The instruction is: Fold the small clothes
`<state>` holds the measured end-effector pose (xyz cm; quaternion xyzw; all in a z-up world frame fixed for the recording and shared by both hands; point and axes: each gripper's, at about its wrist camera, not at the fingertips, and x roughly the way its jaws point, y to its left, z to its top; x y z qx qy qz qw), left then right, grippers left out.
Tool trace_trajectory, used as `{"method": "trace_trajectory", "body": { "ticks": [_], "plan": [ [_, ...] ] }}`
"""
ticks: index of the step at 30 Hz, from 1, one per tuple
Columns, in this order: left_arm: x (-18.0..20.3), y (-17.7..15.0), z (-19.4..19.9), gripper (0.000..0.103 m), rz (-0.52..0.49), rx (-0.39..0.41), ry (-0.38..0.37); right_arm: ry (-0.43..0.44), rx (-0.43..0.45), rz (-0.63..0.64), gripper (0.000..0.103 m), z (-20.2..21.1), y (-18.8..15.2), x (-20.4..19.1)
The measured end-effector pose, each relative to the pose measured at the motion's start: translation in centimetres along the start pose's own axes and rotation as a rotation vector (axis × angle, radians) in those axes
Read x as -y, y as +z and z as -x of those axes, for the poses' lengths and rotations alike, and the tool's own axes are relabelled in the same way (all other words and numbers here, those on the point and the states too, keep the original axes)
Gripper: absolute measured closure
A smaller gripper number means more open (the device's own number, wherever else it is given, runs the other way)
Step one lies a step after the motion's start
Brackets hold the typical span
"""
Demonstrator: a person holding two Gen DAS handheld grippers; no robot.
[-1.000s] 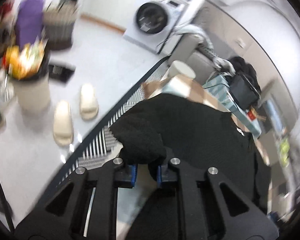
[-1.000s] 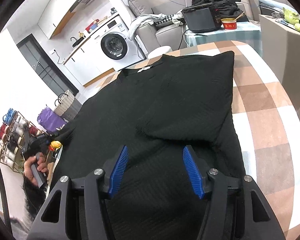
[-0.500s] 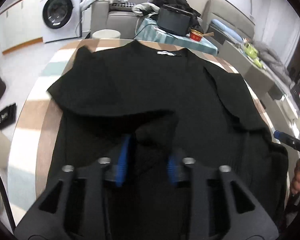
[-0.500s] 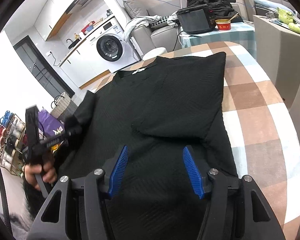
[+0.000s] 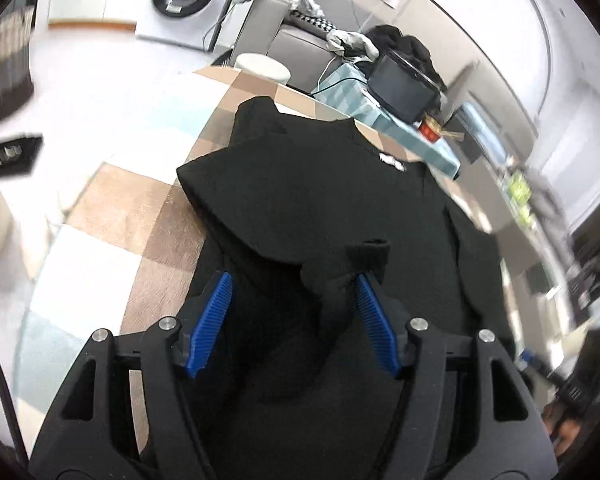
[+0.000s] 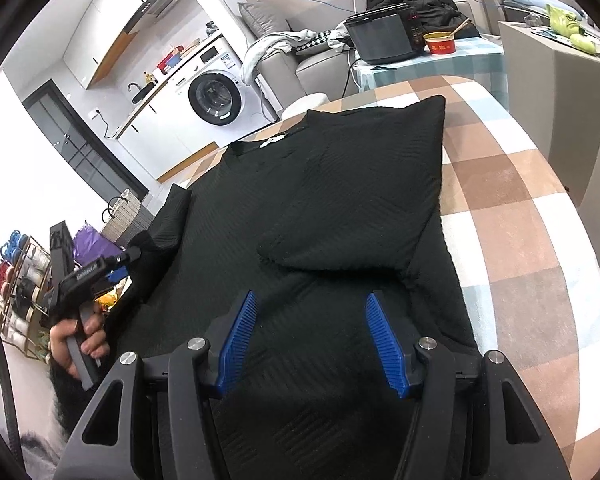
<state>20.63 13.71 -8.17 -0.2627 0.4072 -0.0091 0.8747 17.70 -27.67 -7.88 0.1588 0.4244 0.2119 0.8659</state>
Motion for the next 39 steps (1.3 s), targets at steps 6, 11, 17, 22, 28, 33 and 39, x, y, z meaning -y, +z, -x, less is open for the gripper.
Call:
{"method": "trace_trajectory", "body": {
  "ticks": [6, 11, 17, 22, 28, 33, 39],
  "plan": [
    [-0.8, 1.1, 1.3, 0.038, -0.016, 0.043, -0.059, -0.017, 0.015, -0.015, 0.042, 1.2, -0.3, 1.0],
    [-1.1, 2.2, 0.8, 0.034, -0.031, 0.033, 0.021, -0.029, 0.029, -0.027, 0.041, 1.5, -0.3, 1.6],
    [-3.3, 4.4, -3.2, 0.042, 0.055, 0.005, 0.114, -0.022, 0.023, -0.036, 0.041, 1.5, -0.5, 1.5],
    [-2.2, 5.3, -4.1, 0.086, 0.017, 0.062, 0.109, -0.044, 0.017, -0.057, 0.041, 1.6, -0.7, 2.1],
    [2.3, 6.5, -2.7, 0.09, -0.074, 0.118, 0.02, -0.054, 0.018, -0.068, 0.041, 1.6, -0.6, 2.4],
    [5.7, 5.7, -3.4, 0.026, -0.157, 0.052, -0.025, -0.059, 0.028, -0.054, 0.041, 2.0, -0.5, 2.2],
    [4.0, 3.9, -3.2, 0.029, -0.222, 0.039, 0.25, -0.079, 0.031, -0.044, 0.041, 2.3, -0.4, 2.3]
  ]
}}
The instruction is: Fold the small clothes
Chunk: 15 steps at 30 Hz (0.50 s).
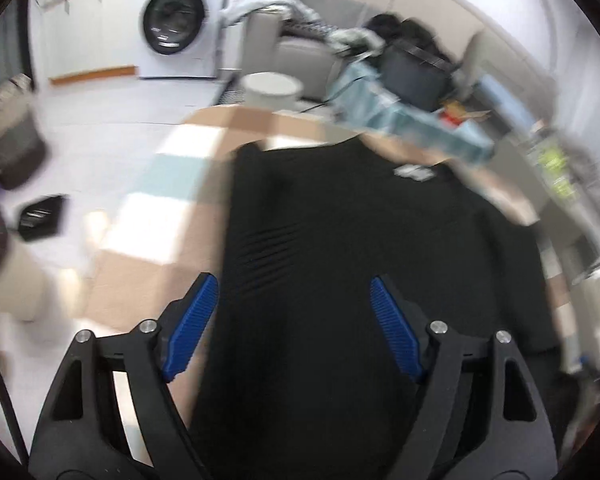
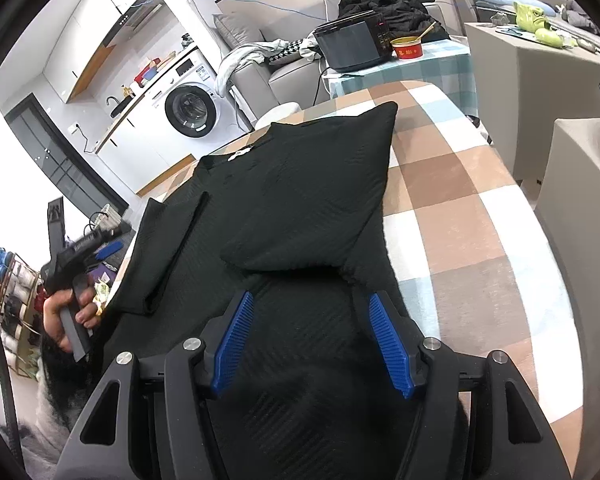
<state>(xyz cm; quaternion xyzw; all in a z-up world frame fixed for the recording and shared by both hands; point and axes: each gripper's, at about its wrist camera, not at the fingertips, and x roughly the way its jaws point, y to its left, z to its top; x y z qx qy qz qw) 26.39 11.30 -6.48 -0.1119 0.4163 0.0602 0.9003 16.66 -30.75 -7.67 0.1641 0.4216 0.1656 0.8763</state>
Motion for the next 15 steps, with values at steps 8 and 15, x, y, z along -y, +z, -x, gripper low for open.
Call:
{"method": "trace_trajectory", "body": {
  "ticks": [8, 15],
  "plan": [
    [-1.1, -2.1, -2.7, 0.091, -0.1, -0.075, 0.107, -0.01, -0.029, 0.007, 0.041, -1.3, 0.6, 0.0],
    [-5.3, -1.7, -2.2, 0.095, 0.013, -0.052, 0.184, -0.036, -0.04, 0.01, 0.041, -1.2, 0.2, 0.4]
  ]
}}
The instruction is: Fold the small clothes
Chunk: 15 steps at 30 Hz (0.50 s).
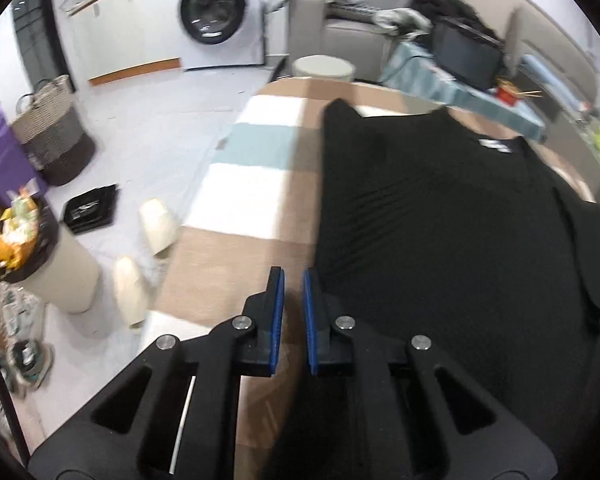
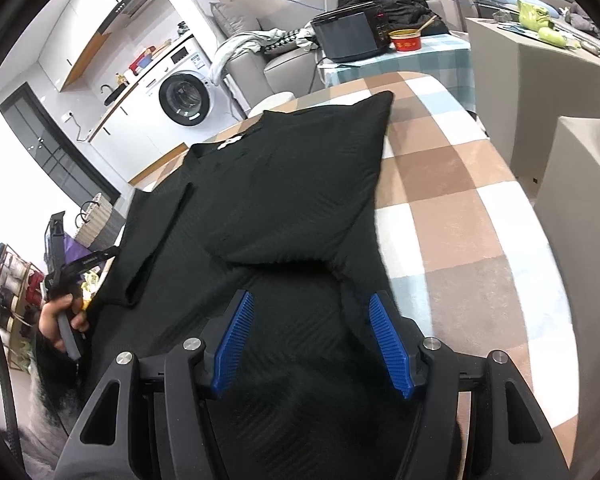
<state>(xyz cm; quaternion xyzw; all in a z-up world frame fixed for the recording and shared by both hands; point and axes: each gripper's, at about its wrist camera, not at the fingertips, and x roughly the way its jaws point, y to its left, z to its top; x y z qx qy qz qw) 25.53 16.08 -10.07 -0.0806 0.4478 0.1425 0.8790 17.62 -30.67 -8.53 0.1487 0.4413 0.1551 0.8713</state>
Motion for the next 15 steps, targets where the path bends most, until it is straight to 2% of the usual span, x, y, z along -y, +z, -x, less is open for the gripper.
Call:
{"method": "trace_trajectory", "body": {
  "ticks": [2, 4, 10, 15],
  "plan": [
    [-0.5, -0.3, 0.1, 0.095, 0.012, -0.017, 0.002, -0.009, -0.006, -0.009, 0.041, 0.0, 0.0, 0.4],
    [-0.7, -0.8, 0.7, 0.093, 0.015, -0.018, -0.045, -0.022, -0.007, -0.004, 0.041, -0.1, 0.1, 0.6],
    [-0.4, -2.5, 2.3, 0.087, 0.005, -0.029, -0.117, -0.021, -0.013, 0.002, 0.041, -1.2, 1.9, 1.1],
    [-0.9, -4.0, 2.7, 0.086, 0.025, -0.035, -0.129, -0.031, -0.043, 0.025, 0.042, -3.7, 3.8, 1.1]
  ]
}}
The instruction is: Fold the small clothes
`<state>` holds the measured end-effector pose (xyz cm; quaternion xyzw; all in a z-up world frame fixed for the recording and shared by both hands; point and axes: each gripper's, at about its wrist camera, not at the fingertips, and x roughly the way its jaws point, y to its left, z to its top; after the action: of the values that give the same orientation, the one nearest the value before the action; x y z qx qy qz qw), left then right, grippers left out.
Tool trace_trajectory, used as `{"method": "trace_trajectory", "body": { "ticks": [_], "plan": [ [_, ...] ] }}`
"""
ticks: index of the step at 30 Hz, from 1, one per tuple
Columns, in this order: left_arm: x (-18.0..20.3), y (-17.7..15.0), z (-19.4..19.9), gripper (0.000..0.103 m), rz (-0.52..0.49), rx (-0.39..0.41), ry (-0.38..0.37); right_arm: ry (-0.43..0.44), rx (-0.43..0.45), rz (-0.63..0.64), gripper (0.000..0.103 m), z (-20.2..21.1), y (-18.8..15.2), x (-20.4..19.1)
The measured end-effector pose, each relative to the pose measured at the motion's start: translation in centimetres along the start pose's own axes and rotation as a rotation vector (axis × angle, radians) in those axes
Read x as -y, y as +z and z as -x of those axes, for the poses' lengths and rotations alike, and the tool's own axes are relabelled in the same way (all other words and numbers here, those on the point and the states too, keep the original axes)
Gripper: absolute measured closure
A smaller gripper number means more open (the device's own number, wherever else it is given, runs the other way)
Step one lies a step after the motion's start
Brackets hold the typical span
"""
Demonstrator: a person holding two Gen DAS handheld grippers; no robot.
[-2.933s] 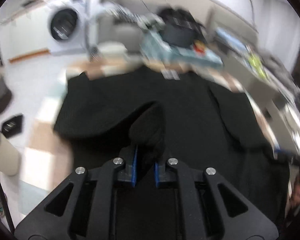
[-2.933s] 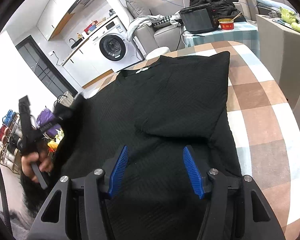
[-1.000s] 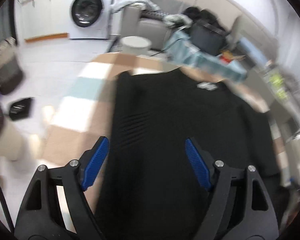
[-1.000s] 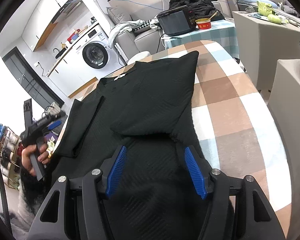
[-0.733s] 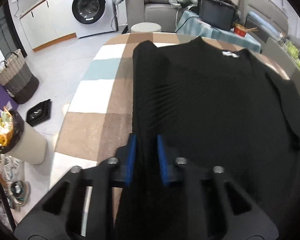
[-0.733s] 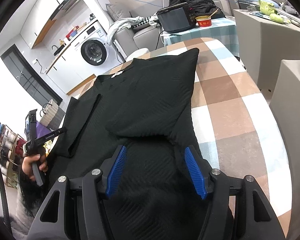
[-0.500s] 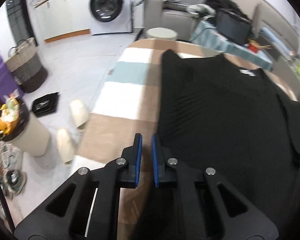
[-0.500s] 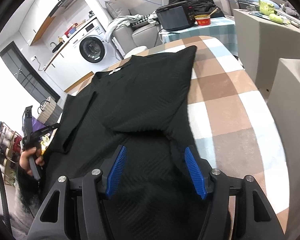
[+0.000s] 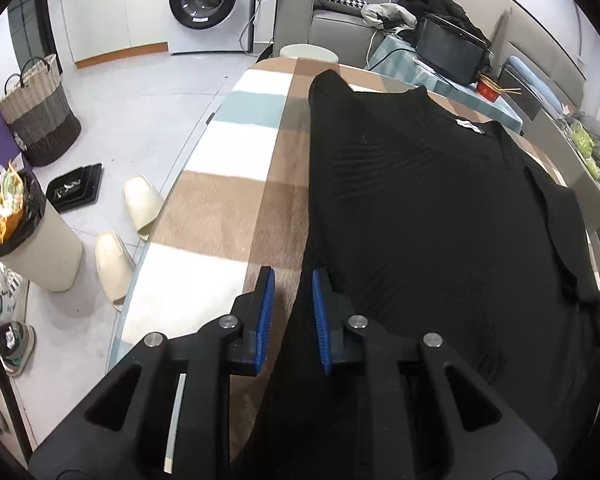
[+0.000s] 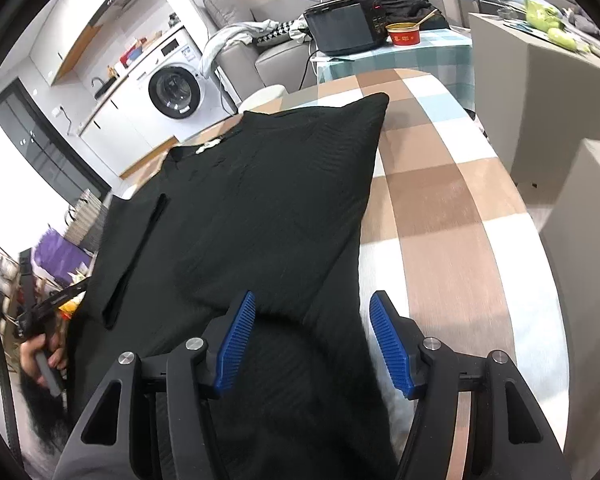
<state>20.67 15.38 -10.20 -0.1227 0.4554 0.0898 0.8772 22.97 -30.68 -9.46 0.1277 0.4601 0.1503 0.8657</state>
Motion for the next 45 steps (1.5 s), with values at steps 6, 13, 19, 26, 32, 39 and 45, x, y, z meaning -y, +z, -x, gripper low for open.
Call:
{"method": "trace_trajectory", "body": {
  "ticks": [6, 13, 19, 26, 32, 39, 45],
  "plan": [
    [-0.4, -0.9, 0.9, 0.083, 0.022, -0.01, -0.05, -0.026, -0.046, 0.072, 0.064, -2.4, 0.5, -0.9],
    [-0.8, -2.1, 1.8, 0.072, 0.041, -0.02, -0.085, -0.023, -0.017, 0.122, 0.087, -2.3, 0.5, -1.1],
    [-1.5, -2.7, 3.1, 0.057, 0.085, -0.02, -0.187, -0.019, -0.009, 0.112, 0.087, -2.1, 0.3, -1.0],
    [1.1, -3.4, 2.5, 0.078, -0.044, -0.01, -0.124, -0.023, -0.009, 0.117, 0.088, -2.4, 0.3, -1.2],
    [2.4, -2.6, 1.7, 0.089, -0.06, -0.019, -0.144, -0.061, 0.019, 0.083, 0.093, -2.2, 0.9, -0.7],
    [3.7, -0.6, 0.0, 0.089, -0.047, -0.016, -0.151, -0.098, 0.037, 0.029, 0.093, -2.2, 2.1, 0.8],
    [3.8, -0.4, 0.0, 0.086, -0.044, 0.009, -0.117, -0.114, 0.056, -0.032, 0.091, -2.6, 3.3, 1.8]
  ]
}}
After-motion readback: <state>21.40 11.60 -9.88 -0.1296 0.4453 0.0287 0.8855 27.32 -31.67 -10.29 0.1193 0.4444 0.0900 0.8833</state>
